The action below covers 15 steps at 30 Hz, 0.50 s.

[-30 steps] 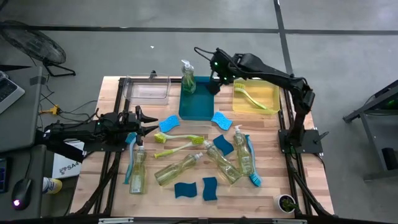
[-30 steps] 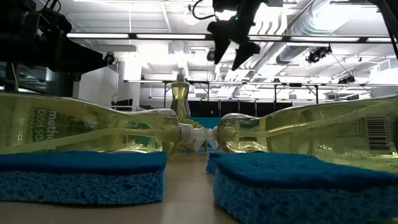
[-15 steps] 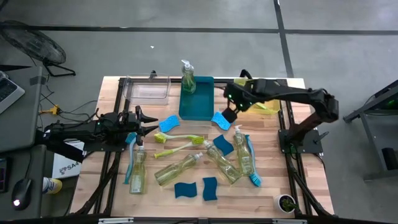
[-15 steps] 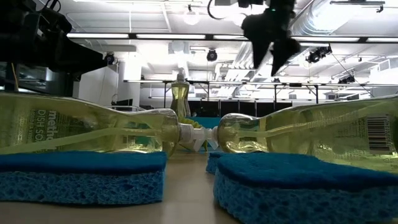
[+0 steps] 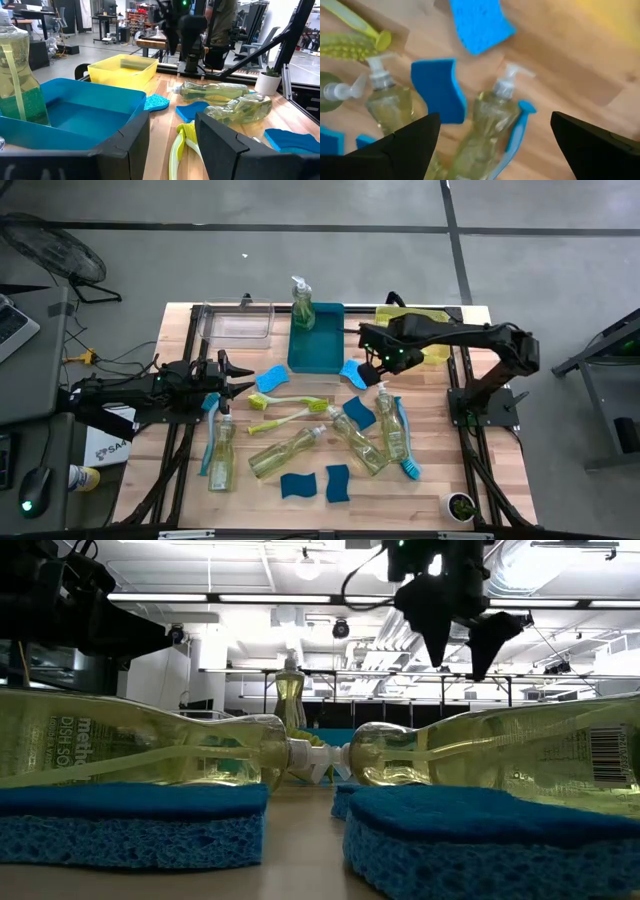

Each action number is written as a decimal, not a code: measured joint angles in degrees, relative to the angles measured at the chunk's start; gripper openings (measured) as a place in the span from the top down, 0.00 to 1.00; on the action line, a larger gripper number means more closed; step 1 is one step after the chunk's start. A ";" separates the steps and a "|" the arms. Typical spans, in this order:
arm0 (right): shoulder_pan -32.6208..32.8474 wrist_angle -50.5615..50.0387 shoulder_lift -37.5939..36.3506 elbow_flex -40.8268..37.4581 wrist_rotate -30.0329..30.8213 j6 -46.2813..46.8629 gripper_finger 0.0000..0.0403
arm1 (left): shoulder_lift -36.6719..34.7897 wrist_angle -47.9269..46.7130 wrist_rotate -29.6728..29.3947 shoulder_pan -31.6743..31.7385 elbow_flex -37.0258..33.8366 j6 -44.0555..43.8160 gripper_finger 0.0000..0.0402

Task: Pick & Place Kitchen Sink Supplies
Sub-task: Put the yellow soap dispenser into the blue bin

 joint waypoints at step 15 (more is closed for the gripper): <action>-4.53 -3.31 10.66 0.00 -10.91 3.99 0.07 | 0.00 -0.02 -0.02 0.02 0.00 -0.02 0.62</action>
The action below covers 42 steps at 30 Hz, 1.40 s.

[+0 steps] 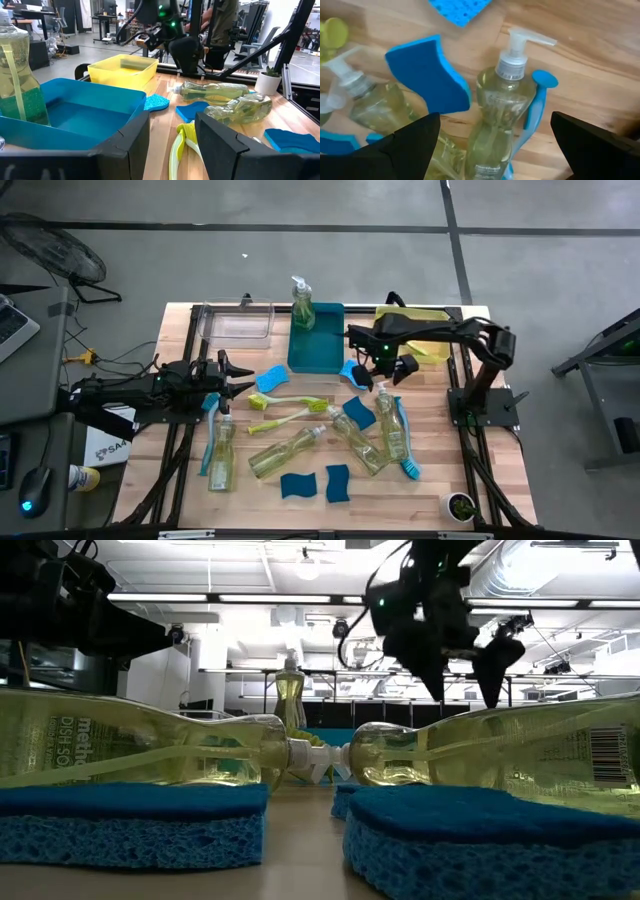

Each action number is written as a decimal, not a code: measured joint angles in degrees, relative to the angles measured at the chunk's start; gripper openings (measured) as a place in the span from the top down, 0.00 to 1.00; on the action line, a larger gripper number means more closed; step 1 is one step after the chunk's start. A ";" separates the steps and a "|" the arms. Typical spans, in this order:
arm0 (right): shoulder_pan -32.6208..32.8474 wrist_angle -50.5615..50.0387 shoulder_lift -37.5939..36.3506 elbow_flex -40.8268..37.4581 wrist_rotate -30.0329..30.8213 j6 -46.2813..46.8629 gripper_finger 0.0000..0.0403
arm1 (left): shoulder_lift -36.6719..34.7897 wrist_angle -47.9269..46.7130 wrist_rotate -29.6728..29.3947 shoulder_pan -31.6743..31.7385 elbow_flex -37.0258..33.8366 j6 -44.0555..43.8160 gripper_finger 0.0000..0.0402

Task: Pick & Place Kitchen Sink Supplies
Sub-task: Put the yellow soap dispenser into the blue bin

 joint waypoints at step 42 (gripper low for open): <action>-3.65 -1.49 14.01 0.02 -8.09 -7.32 0.07 | 0.00 0.01 0.04 -0.01 0.02 0.02 0.62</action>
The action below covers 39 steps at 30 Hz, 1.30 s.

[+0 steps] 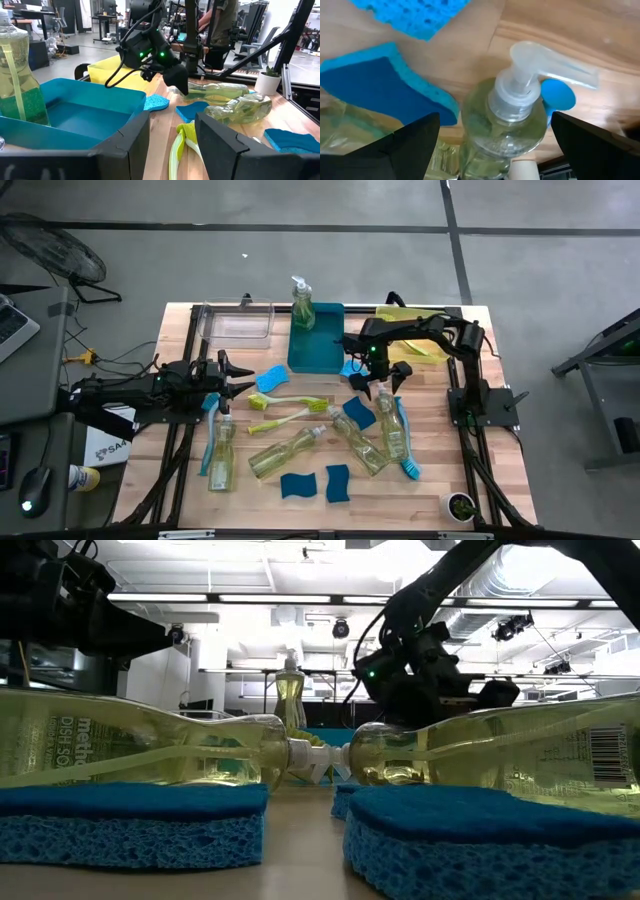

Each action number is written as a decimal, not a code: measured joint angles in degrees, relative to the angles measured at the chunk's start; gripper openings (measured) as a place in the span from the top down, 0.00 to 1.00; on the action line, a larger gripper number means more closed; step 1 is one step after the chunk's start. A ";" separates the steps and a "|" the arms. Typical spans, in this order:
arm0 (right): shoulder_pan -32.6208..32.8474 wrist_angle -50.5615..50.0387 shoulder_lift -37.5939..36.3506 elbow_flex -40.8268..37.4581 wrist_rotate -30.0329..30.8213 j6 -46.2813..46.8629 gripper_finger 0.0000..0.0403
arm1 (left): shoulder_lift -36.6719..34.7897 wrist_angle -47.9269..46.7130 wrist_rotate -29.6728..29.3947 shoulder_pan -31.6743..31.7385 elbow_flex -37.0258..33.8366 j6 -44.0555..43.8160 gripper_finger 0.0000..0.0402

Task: Pick & Place Kitchen Sink Supplies
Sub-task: Put the yellow soap dispenser into the blue bin

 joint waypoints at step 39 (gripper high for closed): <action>1.14 6.00 0.02 -5.51 -5.74 1.15 0.17 | 0.00 0.01 -0.07 0.01 0.00 0.00 0.62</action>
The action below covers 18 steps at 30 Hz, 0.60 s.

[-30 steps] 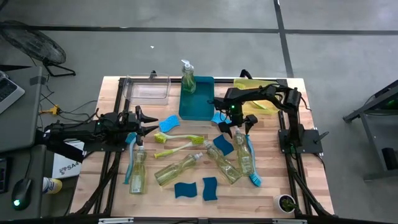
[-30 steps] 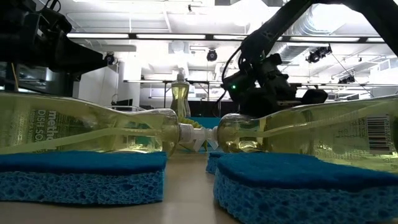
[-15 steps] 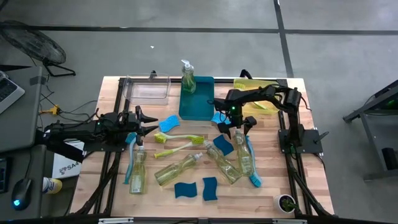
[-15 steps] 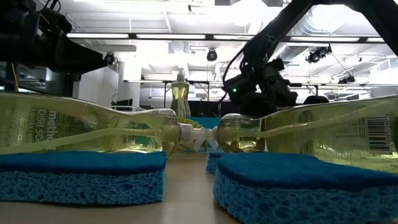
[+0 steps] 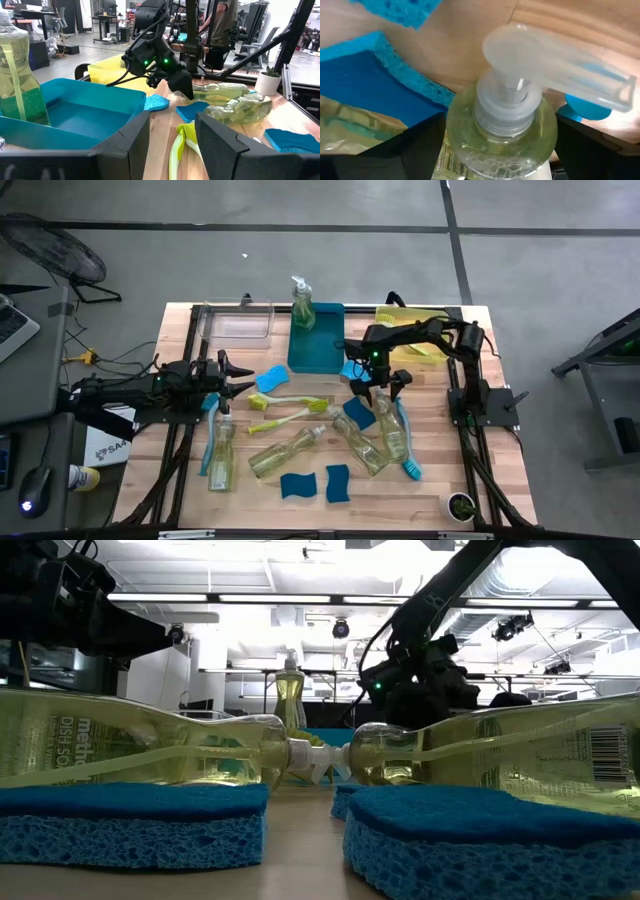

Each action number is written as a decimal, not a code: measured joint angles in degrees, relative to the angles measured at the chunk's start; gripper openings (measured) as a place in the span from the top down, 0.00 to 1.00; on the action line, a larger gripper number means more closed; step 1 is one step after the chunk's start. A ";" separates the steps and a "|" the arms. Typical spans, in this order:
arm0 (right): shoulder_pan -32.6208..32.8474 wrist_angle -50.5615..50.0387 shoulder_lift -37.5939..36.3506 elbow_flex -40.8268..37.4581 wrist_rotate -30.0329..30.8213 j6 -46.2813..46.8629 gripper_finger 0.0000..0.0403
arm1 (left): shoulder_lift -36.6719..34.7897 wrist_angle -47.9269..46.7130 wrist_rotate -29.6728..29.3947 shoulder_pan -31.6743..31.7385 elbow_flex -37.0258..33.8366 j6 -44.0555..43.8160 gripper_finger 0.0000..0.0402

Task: Pick & Place Kitchen Sink Supplies
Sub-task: Put the yellow soap dispenser into the blue bin

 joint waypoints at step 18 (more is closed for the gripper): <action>0.16 0.03 0.00 -0.19 4.79 0.13 0.18 | -0.01 -0.01 0.00 -0.01 0.00 -0.01 0.62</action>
